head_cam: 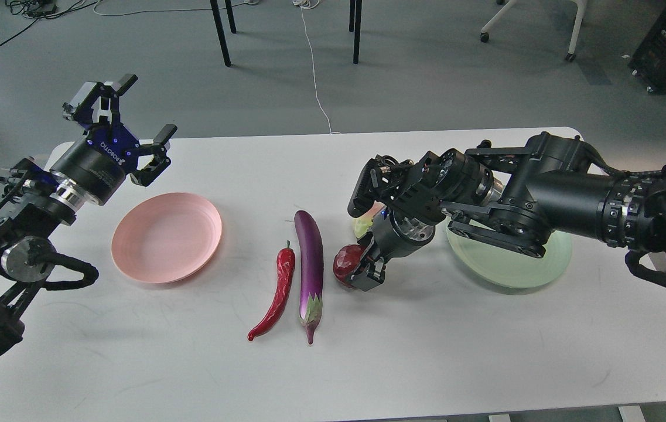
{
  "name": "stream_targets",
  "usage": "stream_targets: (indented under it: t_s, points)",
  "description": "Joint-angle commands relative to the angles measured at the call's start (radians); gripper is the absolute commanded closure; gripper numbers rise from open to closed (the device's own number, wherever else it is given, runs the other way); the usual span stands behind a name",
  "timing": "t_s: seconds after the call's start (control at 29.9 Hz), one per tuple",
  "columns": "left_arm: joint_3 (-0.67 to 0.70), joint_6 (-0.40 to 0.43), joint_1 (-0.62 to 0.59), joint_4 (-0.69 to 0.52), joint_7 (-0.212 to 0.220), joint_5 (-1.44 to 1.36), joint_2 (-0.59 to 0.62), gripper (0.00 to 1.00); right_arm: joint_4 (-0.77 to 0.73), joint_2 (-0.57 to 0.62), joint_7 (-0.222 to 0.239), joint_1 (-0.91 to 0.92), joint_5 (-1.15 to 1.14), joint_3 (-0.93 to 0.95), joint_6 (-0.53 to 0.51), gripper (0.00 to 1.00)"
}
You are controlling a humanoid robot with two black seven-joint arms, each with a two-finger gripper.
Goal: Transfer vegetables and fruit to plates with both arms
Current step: 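Carry the pomegranate with the right gripper onto the green plate and release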
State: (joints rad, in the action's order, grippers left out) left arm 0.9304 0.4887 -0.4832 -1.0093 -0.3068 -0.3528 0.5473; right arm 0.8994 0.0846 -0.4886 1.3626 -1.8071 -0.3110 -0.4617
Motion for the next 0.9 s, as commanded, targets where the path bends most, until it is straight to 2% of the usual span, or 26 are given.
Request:
stream_targets:
  t_s: [0.0, 0.1, 0.2, 0.3, 0.43, 0.57, 0.7, 0.87]
  points:
    - [0.001, 0.000, 0.000, 0.000, 0.000, 0.000, 0.000, 0.00, 0.001, 0.001, 0.000, 0.004, 0.002, 0.000, -0.002, 0.59]
    - [0.001, 0.000, 0.000, 0.000, 0.000, 0.000, 0.000, 0.00, 0.013, 0.020, 0.000, 0.027, 0.003, 0.001, -0.002, 0.59]
    - [0.001, 0.000, 0.000, 0.000, 0.000, 0.000, 0.000, 0.00, 0.080, 0.098, 0.000, 0.099, 0.015, 0.013, 0.002, 0.59]
    - [0.001, 0.000, 0.000, 0.000, 0.000, 0.000, 0.000, 0.00, 0.218, 0.249, 0.000, 0.171, 0.022, 0.049, 0.002, 0.59]
    - [0.001, 0.000, 0.000, 0.000, -0.002, -0.002, -0.006, 0.00, 0.390, 0.511, 0.000, 0.217, 0.022, 0.067, 0.000, 0.59]
    - [0.001, 0.000, 0.002, 0.000, 0.000, -0.008, -0.016, 0.00, 0.496, 0.749, 0.000, 0.211, 0.015, 0.067, -0.002, 0.58]
    - [-0.001, 0.000, 0.002, 0.000, 0.000, -0.012, -0.035, 0.00, 0.506, 0.872, 0.000, 0.144, -0.009, 0.056, 0.002, 0.58]
    - [-0.002, 0.000, 0.003, 0.000, 0.002, -0.012, -0.041, 0.00, 0.400, 0.911, 0.000, -0.014, -0.072, 0.064, 0.076, 0.58]
